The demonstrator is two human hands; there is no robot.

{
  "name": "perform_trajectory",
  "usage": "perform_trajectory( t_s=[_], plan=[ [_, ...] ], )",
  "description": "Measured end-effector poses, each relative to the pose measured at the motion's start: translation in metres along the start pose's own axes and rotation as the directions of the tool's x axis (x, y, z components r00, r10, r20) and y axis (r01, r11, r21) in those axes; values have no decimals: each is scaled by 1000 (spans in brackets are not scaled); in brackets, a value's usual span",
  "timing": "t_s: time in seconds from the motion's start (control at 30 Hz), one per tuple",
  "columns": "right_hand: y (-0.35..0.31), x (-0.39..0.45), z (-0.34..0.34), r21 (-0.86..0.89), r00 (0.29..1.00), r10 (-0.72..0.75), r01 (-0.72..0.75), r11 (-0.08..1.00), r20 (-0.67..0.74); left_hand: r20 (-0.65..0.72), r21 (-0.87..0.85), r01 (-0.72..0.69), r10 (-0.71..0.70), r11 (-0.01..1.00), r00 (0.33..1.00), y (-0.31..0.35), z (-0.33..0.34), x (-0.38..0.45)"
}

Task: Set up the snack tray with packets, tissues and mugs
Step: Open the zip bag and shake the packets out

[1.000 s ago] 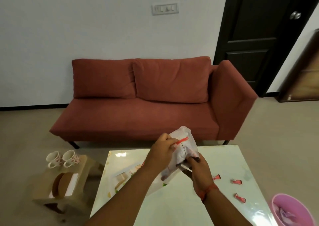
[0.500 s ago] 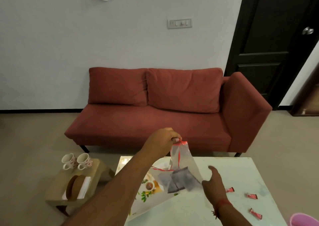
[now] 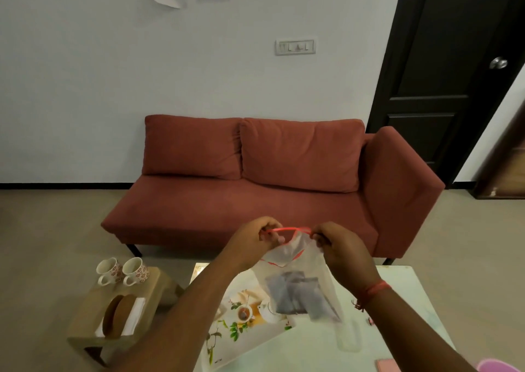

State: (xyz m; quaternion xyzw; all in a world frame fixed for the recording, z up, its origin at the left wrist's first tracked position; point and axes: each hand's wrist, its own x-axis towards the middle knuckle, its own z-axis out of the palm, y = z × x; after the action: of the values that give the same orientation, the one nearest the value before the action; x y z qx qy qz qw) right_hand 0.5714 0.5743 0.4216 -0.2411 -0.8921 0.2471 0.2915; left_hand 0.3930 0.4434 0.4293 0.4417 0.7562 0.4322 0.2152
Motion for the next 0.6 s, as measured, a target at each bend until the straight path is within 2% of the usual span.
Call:
perform_trajectory(
  t_s=[0.07, 0.13, 0.2, 0.27, 0.3, 0.47, 0.6],
  plan=[
    [-3, 3, -10, 23, 999, -16, 17, 1000, -43, -2, 4, 16, -16, 1000, 1000, -25, -3, -8],
    [-5, 8, -19, 60, 998, -25, 29, 998, -66, -10, -3, 95, -95, 996, 995, -40, -2, -18],
    [-8, 12, -28, 94, 998, -19, 26, 995, -66, 17, -88, 184, -183, 979, 983, -48, 3, -22],
    [-11, 16, -35, 120, 997, -16, 24, 992, -72, 65, -228, 223, -214, 948, 975, -50, 10, -19],
    [-12, 17, -39, 132, 997, -10, 21, 991, -80, 56, -281, 214, -206, 936, 977, -50, 13, -17],
    [5, 22, -58, 112, 988, 91, -77, 991, -123, -127, -319, 152, -201, 936, 971, -42, 9, -10],
    [42, 25, -67, 34, 967, 255, -255, 966, -8, -165, -248, 83, -126, 965, 978, -28, -1, -9]
  ],
)
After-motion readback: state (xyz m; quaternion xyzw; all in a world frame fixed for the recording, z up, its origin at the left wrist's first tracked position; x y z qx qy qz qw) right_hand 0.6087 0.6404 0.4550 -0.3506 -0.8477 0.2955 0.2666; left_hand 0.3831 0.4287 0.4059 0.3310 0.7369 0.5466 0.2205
